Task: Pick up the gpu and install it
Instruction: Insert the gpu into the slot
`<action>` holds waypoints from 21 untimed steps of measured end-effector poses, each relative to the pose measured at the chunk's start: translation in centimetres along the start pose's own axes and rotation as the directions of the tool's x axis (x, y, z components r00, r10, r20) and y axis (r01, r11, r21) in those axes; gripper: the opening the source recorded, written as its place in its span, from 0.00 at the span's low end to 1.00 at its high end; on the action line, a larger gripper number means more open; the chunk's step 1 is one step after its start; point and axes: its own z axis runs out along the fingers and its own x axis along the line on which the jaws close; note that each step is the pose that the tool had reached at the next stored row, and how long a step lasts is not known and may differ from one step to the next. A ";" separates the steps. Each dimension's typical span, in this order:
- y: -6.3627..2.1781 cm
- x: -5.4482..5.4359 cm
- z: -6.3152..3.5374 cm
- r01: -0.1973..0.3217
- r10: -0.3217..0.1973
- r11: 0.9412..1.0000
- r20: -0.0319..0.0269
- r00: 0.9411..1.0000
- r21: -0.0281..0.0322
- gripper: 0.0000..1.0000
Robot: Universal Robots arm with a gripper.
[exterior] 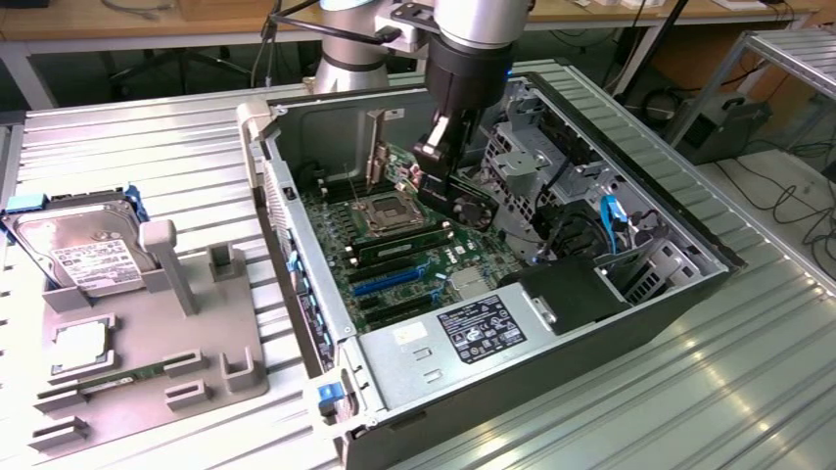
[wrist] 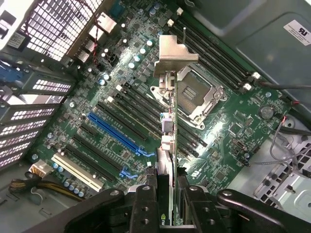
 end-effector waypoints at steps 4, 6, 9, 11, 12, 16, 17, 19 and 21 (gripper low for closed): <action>0.00 0.0 0.00 0.010 -0.010 1.000 0.000 1.000 0.000 0.26; 0.00 0.0 0.00 0.014 -0.014 1.000 0.000 1.000 0.000 0.26; 0.00 0.0 0.00 0.026 -0.026 1.000 0.001 1.000 -0.001 0.26; 0.00 0.0 0.00 0.034 -0.034 0.999 0.001 0.999 -0.001 0.26; 0.00 0.0 0.01 0.037 -0.037 0.999 0.001 0.999 -0.001 0.26; 0.00 0.0 0.00 0.048 -0.048 0.999 0.001 0.999 -0.001 0.26; 0.00 0.0 0.01 0.050 -0.050 0.999 0.001 0.999 -0.001 0.26; 0.00 0.0 0.01 0.055 -0.055 0.998 0.001 0.998 -0.002 0.26; 0.00 0.0 0.01 0.060 -0.060 0.998 0.001 0.998 -0.002 0.26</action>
